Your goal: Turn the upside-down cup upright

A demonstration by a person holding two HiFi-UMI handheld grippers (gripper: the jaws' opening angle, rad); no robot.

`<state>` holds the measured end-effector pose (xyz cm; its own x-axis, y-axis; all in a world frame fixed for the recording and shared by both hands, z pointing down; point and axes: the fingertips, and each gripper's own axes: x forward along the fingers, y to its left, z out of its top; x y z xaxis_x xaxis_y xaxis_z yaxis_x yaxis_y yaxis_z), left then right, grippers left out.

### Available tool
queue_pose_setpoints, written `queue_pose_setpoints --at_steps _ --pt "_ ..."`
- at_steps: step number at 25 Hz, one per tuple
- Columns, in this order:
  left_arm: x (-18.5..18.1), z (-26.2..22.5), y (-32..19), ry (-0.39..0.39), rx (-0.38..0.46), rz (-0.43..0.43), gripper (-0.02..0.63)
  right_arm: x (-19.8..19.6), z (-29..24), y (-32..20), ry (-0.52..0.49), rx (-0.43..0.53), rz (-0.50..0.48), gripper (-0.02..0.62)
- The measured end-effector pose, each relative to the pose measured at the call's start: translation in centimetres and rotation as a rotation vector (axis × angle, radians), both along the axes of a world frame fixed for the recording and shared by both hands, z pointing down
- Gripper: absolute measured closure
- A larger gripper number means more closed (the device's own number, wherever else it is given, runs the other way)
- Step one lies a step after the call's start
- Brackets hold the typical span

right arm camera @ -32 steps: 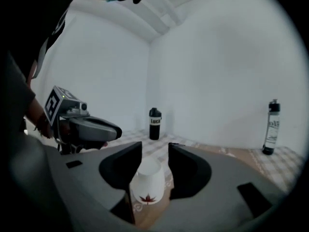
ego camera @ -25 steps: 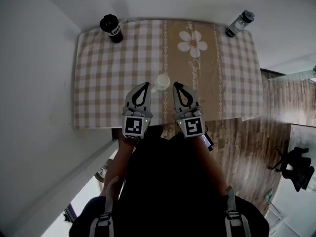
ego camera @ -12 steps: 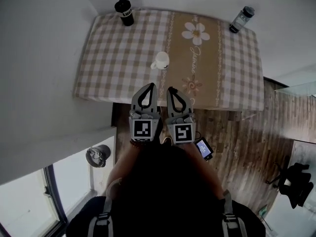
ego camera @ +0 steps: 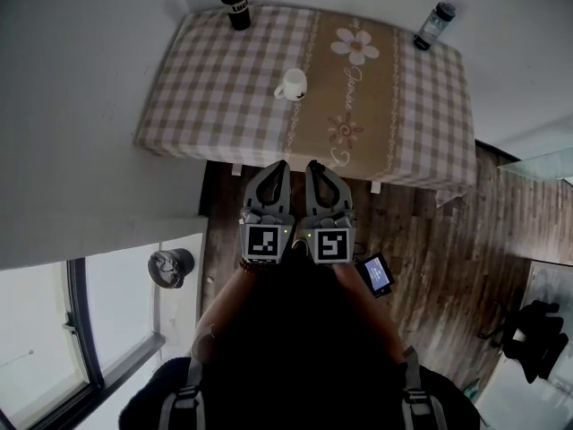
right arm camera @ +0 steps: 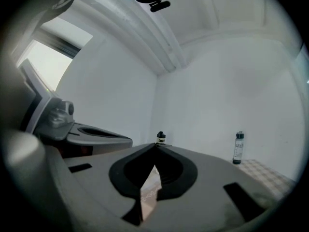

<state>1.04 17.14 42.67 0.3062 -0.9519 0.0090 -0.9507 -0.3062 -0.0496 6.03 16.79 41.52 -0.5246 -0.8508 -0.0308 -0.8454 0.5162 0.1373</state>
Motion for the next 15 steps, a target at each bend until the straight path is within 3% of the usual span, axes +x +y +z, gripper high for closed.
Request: queue_pose_setpoints --at_steps 4,8,15 --pt "-1.2 -0.9 3.6 -0.014 0.004 -0.02 0.604 -1.0 -0.5 3.4 -0.001 -0.004 -0.018 0.597" --pt "-1.2 -3.2 1.0 -0.033 -0.003 -0.01 0.604 -1.2 -2.5 0.8 -0.004 -0.004 -0.02 0.597" --pt "0.9 0.3 -1.3 -0.011 0.009 -0.003 0.604 1.0 0.2 -1.3 0.035 -0.012 -0.024 0.597"
